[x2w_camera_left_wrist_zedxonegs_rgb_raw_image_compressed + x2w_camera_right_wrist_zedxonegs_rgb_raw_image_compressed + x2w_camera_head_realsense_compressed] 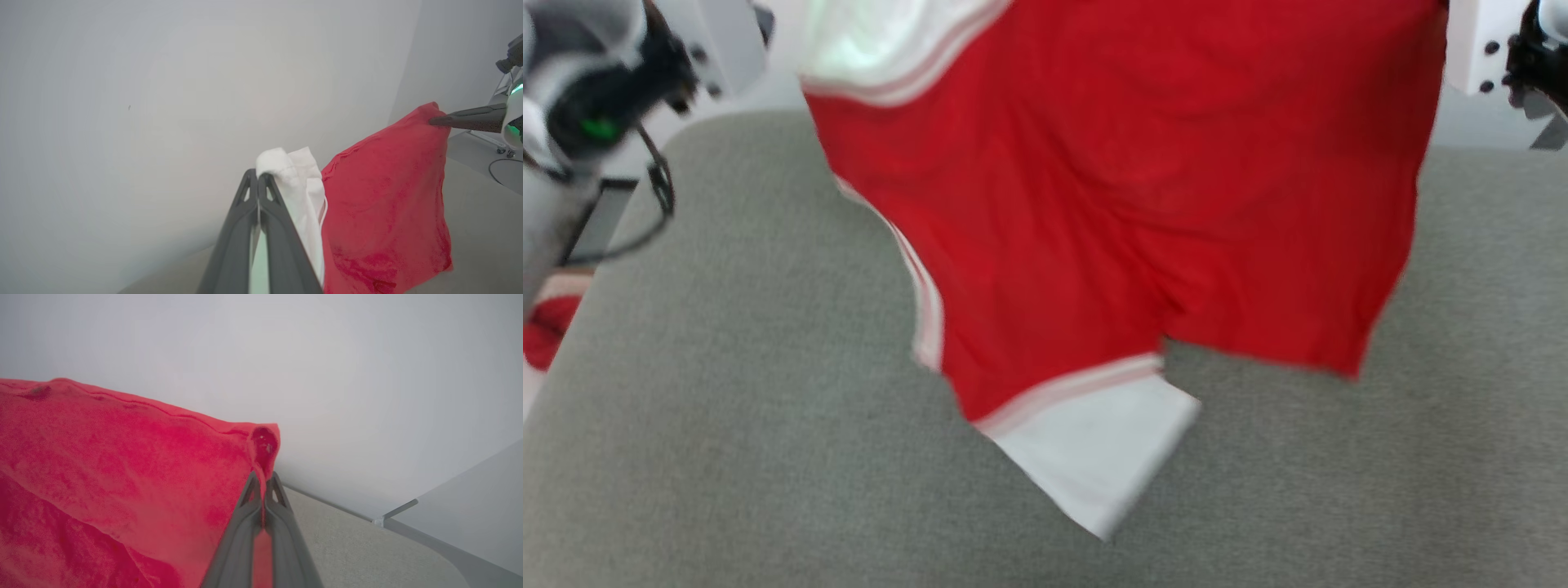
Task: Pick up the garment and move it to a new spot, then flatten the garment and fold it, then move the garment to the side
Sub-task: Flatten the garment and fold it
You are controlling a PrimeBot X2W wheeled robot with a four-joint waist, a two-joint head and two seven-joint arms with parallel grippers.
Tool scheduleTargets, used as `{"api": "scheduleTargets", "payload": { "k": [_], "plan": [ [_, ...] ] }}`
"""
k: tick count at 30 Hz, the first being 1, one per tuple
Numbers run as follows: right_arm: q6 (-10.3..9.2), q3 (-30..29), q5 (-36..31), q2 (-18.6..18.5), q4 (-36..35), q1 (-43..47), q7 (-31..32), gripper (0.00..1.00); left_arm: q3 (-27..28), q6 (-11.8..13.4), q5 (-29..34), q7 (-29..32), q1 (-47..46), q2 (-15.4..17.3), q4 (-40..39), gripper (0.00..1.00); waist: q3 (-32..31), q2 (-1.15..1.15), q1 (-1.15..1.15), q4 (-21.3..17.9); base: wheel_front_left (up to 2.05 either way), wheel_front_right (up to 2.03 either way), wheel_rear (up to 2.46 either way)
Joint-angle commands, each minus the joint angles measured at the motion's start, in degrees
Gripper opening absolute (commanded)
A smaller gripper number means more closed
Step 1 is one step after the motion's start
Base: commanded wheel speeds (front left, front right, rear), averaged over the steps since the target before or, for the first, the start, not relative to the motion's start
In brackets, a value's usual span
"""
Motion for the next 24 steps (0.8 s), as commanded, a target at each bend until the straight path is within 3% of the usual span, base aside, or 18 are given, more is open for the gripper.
{"api": "scheduleTargets", "payload": {
  "k": [1, 14, 24],
  "plan": [
    [-0.06, 0.1, 0.2, 0.2, -0.3, -0.5, -0.4, 0.00, 0.1, -0.3, 0.5, -0.1, -1.0, -0.1, 0.5, 0.00, -2.6, 0.00, 0.00, -1.9, 0.00, 0.00, 0.00],
    [-0.06, 0.5, 2.6, -1.2, -5.8, -1.4, -2.6, 0.00, -1.6, -1.9, 1.7, 0.2, -10.9, -2.6, 10.7, 0.00, -6.2, 0.00, 0.00, -3.7, 0.00, 0.00, 0.00],
    [-0.06, -3.0, 1.7, -2.5, -9.8, -2.8, -1.1, 0.00, -3.6, -1.9, 0.8, 0.4, -16.8, -0.8, 10.3, 0.00, 0.2, 0.00, 0.00, -4.4, 0.00, 0.00, 0.00]
  ]
}}
